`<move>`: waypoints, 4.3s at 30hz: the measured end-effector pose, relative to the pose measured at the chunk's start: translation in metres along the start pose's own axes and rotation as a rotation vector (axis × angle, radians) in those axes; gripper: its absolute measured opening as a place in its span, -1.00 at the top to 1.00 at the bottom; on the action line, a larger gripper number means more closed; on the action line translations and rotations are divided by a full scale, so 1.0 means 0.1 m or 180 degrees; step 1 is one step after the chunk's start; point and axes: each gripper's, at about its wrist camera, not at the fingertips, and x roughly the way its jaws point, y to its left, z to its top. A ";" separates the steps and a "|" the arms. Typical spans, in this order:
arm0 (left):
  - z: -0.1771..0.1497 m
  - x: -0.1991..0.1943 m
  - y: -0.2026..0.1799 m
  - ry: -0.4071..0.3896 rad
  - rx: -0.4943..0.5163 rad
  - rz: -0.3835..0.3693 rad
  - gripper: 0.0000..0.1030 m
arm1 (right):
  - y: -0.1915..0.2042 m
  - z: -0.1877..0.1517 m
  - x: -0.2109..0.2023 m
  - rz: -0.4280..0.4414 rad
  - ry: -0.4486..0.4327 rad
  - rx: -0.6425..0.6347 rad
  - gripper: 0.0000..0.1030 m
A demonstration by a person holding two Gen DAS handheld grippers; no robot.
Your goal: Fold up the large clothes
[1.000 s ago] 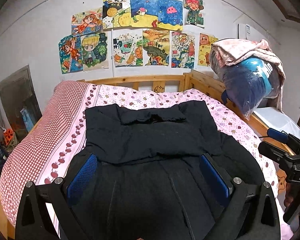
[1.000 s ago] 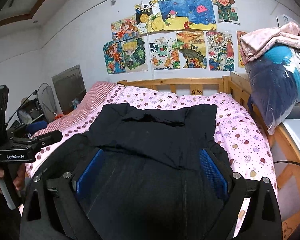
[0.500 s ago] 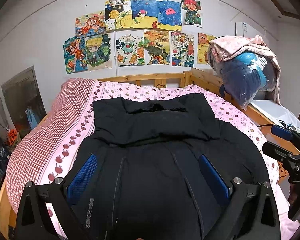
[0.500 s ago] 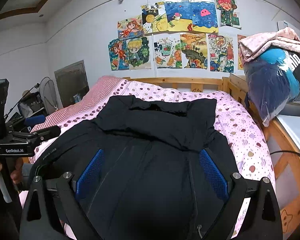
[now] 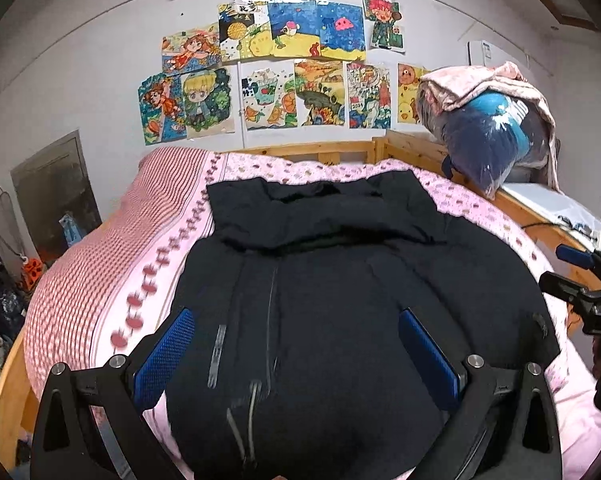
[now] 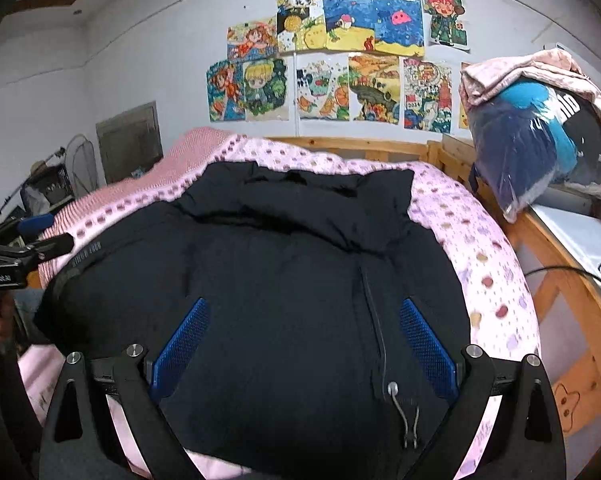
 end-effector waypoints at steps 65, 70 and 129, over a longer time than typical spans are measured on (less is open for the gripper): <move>-0.99 0.45 -0.20 0.0922 -0.0159 -0.0275 -0.99 | 0.12 -1.11 0.32 -0.0204 0.0917 -0.0508 -0.83; -0.96 0.53 -0.20 0.1022 -0.0294 -0.0305 -0.99 | 0.10 -1.12 0.37 -0.0182 0.0940 -0.0521 -0.83; -1.22 0.37 -0.53 0.0956 0.0917 -0.0273 -0.99 | 0.27 -0.68 0.22 -0.0538 0.0270 -0.0932 -0.85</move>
